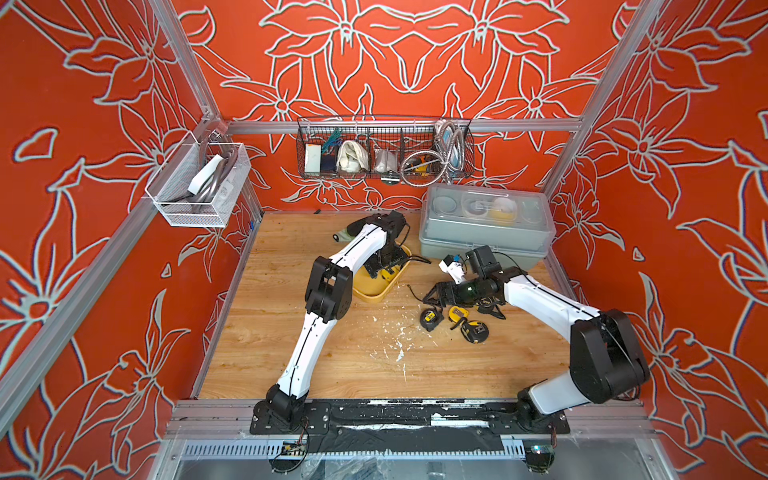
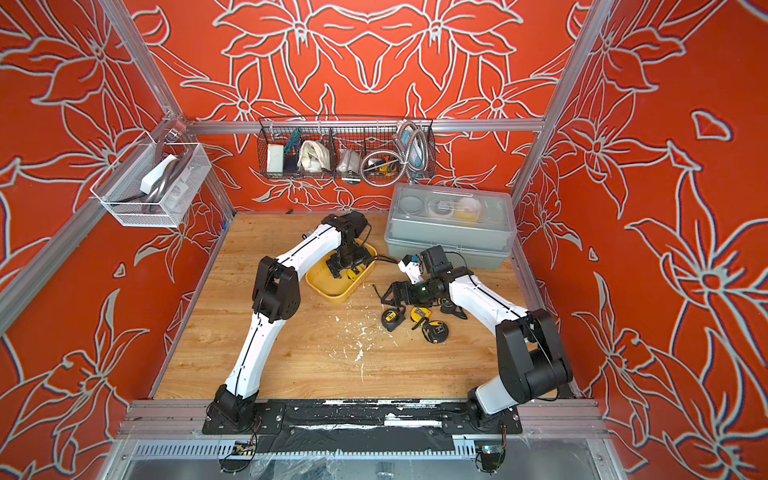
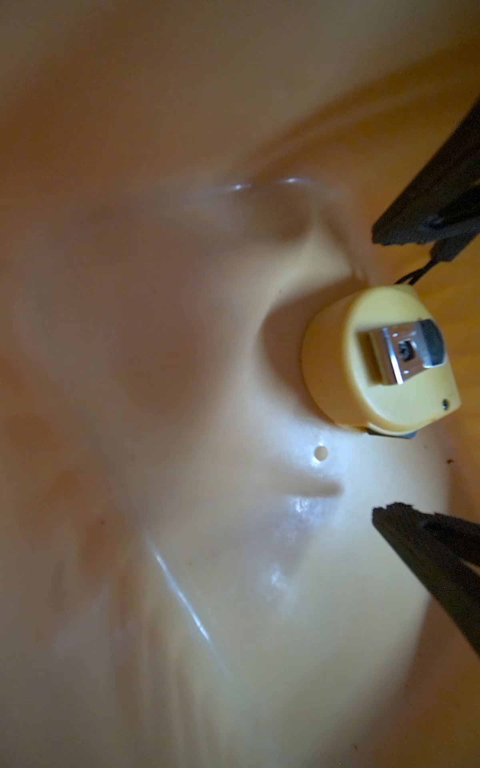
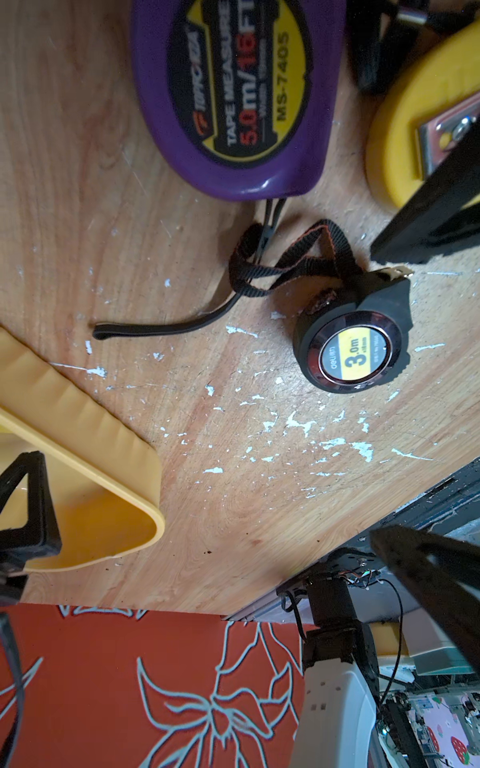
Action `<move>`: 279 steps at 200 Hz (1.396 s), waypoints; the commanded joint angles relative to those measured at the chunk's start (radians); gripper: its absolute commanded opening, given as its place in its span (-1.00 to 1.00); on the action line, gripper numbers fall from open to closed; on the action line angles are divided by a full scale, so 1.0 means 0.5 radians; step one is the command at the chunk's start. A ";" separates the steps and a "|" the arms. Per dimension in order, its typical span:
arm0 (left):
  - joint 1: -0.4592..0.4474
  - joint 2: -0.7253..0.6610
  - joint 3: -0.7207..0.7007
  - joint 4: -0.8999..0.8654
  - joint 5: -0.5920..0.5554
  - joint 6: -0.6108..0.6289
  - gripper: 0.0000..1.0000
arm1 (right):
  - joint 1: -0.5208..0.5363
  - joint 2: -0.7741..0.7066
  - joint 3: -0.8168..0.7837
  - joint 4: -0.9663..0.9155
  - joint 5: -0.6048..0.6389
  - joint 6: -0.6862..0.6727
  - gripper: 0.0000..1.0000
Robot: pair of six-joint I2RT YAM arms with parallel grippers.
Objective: Take the tape measure out of the storage box
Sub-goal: Pick up the tape measure from the storage box.
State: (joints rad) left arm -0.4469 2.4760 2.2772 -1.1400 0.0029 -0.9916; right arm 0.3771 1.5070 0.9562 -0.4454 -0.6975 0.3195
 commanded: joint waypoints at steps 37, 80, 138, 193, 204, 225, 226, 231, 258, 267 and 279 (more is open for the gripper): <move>0.022 0.133 0.024 -0.140 0.000 -0.132 0.94 | -0.027 0.017 -0.018 0.059 -0.065 -0.016 0.99; 0.058 0.069 -0.089 -0.138 -0.021 -0.085 0.62 | -0.027 0.009 -0.019 0.078 -0.065 0.014 0.99; 0.133 -0.147 -0.412 -0.014 -0.042 0.041 0.26 | -0.027 0.013 0.015 0.089 -0.082 0.066 0.99; 0.142 -0.274 -0.491 0.049 -0.036 0.281 -0.04 | -0.027 0.057 0.078 0.106 -0.124 0.124 0.99; 0.142 -0.295 -0.502 0.051 -0.046 0.320 -0.04 | -0.027 0.063 0.088 0.113 -0.130 0.135 0.99; 0.143 -0.342 -0.505 0.049 -0.067 0.389 -0.04 | -0.027 0.058 0.097 0.131 -0.140 0.158 0.99; 0.143 -0.344 -0.505 0.049 -0.067 0.393 -0.04 | -0.029 0.059 0.097 0.133 -0.141 0.160 0.99; 0.142 -0.358 -0.502 0.052 -0.070 0.413 -0.04 | -0.026 0.058 0.098 0.149 -0.152 0.167 0.99; 0.132 -0.469 -0.488 0.087 -0.047 0.659 -0.01 | -0.030 0.068 0.082 0.310 -0.258 0.256 0.99; 0.124 -0.516 -0.499 0.090 -0.063 0.741 -0.01 | -0.030 0.081 0.080 0.370 -0.294 0.286 0.99; 0.124 -0.568 -0.520 0.110 -0.028 0.862 0.01 | -0.030 0.105 0.084 0.421 -0.346 0.321 0.99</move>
State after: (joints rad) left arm -0.3798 2.2990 2.0262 -1.0943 -0.0090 -0.7147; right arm 0.3676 1.5341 0.9791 -0.3199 -0.7982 0.4305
